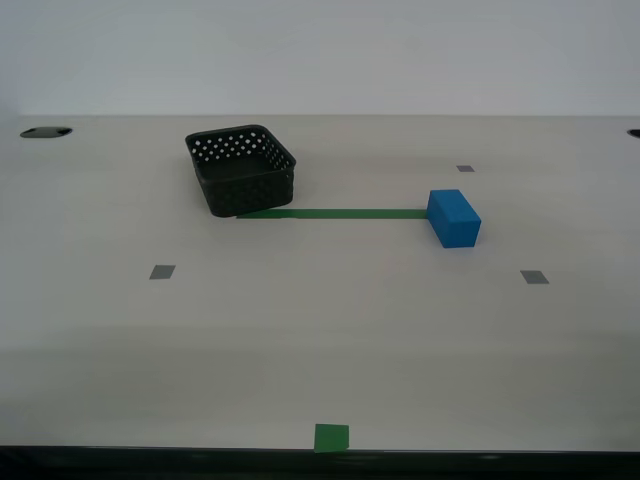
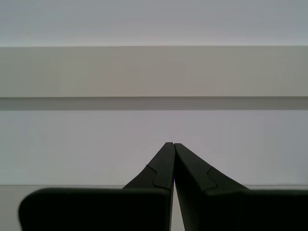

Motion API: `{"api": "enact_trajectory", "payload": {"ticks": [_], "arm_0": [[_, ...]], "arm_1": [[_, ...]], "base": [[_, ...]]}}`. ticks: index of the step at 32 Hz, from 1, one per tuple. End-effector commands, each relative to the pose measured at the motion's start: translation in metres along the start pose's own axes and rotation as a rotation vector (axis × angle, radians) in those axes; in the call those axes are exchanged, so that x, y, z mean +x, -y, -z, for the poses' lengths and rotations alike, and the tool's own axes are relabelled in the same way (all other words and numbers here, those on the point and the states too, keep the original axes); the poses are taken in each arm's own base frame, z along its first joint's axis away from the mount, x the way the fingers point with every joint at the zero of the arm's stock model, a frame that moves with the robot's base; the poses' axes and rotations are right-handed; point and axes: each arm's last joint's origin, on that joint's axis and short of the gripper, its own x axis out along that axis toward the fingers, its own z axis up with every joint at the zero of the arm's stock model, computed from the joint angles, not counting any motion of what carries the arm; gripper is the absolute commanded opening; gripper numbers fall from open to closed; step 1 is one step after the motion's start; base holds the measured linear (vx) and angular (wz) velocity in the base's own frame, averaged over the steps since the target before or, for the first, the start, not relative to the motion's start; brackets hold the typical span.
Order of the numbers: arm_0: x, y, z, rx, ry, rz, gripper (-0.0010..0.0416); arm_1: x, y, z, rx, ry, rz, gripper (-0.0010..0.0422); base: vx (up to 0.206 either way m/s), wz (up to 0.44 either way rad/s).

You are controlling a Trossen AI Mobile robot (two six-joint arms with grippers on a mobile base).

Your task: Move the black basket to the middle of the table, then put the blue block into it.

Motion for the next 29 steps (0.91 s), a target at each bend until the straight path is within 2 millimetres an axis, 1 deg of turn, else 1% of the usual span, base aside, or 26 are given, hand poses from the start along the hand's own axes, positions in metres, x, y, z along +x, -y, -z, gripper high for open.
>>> {"api": "enact_trajectory", "payload": {"ticks": [1,5,8,10,14,18,21,23,25,27,29], "arm_0": [[0.000,0.000,0.000,0.003,-0.005,0.000,0.0001],[0.000,0.000,0.003,0.003,-0.038,0.000,0.0001],[0.000,0.000,0.007,0.003,-0.079,-0.001,0.0000],[0.001,0.000,0.007,0.004,-0.134,-0.001,0.0001],[0.005,-0.001,0.001,0.006,-0.271,-0.003,0.0000],[0.006,-0.002,-0.005,0.015,-0.388,-0.006,0.0000],[0.006,-0.002,-0.009,0.045,-0.471,0.001,0.0000],[0.005,-0.002,-0.011,0.055,-0.527,0.005,0.0000],[0.006,-0.002,-0.011,0.056,-0.585,0.004,0.0000],[0.005,-0.003,-0.010,0.056,-0.605,0.002,0.0000],[0.006,-0.004,-0.005,0.056,-0.634,-0.005,0.0000]], "arm_1": [[0.000,0.000,0.000,-0.012,-0.003,-0.001,0.0000],[0.001,0.000,0.001,-0.121,-0.056,-0.004,0.0000],[0.004,0.000,0.001,-0.170,-0.154,-0.013,0.0000],[0.006,0.000,-0.002,-0.171,-0.236,-0.020,0.0000],[0.006,0.000,-0.011,-0.168,-0.408,-0.033,0.0000],[0.007,0.002,-0.019,-0.164,-0.524,-0.038,0.0000],[0.013,0.003,-0.018,-0.164,-0.617,-0.037,0.0000],[0.020,0.004,-0.014,-0.168,-0.687,-0.023,0.0000],[0.032,0.009,-0.002,-0.185,-0.776,0.006,0.0000],[0.040,0.013,0.007,-0.186,-0.815,0.018,0.0000],[0.056,0.020,0.024,-0.186,-0.887,0.033,0.0000]], "base": [[0.000,0.000],[0.000,0.000],[0.000,0.000],[0.000,0.000],[0.000,0.000],[0.000,0.000],[0.000,0.000],[0.000,0.000],[0.000,0.000],[0.000,0.000],[0.000,0.000]]}}
